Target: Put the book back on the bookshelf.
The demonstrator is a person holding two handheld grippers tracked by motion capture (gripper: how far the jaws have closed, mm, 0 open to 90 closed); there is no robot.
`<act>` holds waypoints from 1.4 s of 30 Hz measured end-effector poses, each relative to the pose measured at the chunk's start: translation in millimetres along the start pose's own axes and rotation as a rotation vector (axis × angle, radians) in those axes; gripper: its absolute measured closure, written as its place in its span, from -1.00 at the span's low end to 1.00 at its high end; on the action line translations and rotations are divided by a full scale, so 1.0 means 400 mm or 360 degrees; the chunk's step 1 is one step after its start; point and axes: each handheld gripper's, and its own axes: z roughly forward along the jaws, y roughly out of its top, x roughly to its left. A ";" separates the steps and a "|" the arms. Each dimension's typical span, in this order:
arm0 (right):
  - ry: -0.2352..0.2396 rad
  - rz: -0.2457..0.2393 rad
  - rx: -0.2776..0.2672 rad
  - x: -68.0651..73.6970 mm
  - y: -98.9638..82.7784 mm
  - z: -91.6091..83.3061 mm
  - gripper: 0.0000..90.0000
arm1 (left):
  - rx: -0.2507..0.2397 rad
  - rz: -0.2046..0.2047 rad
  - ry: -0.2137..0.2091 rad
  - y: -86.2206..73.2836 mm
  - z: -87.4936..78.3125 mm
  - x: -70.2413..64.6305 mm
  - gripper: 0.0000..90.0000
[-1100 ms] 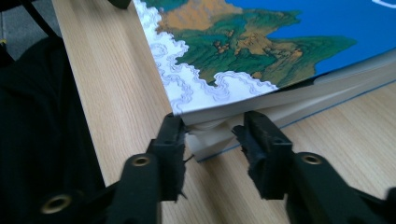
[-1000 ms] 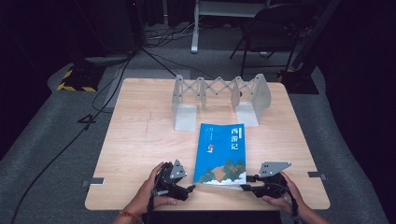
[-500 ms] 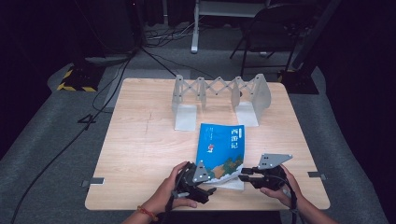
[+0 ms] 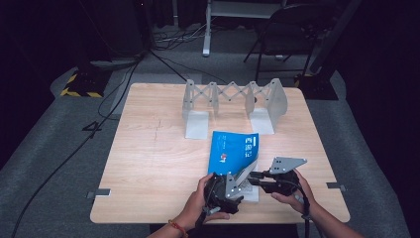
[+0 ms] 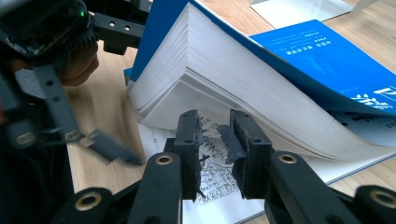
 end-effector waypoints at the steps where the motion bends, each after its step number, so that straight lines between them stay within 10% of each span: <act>1: 0.0011 0.0004 -0.0003 -0.003 -0.001 0.000 0.64 | -0.0019 -0.0032 -0.0016 -0.002 -0.002 0.009 -0.14; 4: 0.0025 0.0007 -0.0021 -0.007 -0.005 -0.001 0.61 | -0.0058 -0.0064 -0.0067 -0.011 -0.013 0.030 0.21; 8: 0.0052 0.0005 -0.0055 -0.009 -0.005 -0.005 0.48 | -0.0102 0.0062 -0.0061 -0.009 -0.030 0.031 0.56; 18: -0.0068 -0.0145 -0.0104 -0.026 -0.021 -0.018 -0.13 | -0.0122 0.0120 -0.0182 -0.059 -0.090 0.094 0.63; 27: 0.0026 -0.0341 -0.0072 -0.043 0.000 0.046 -0.36 | -0.0137 0.0092 -0.0235 -0.111 -0.137 0.137 0.62; 35: -0.0047 -0.0509 0.0008 -0.057 0.018 0.091 -0.27 | -0.0131 0.0091 -0.0250 -0.123 -0.147 0.140 0.58; 42: 0.0029 -0.0683 -0.0002 -0.062 -0.003 0.110 0.25 | -0.0086 0.0059 -0.0227 -0.145 -0.152 0.131 0.29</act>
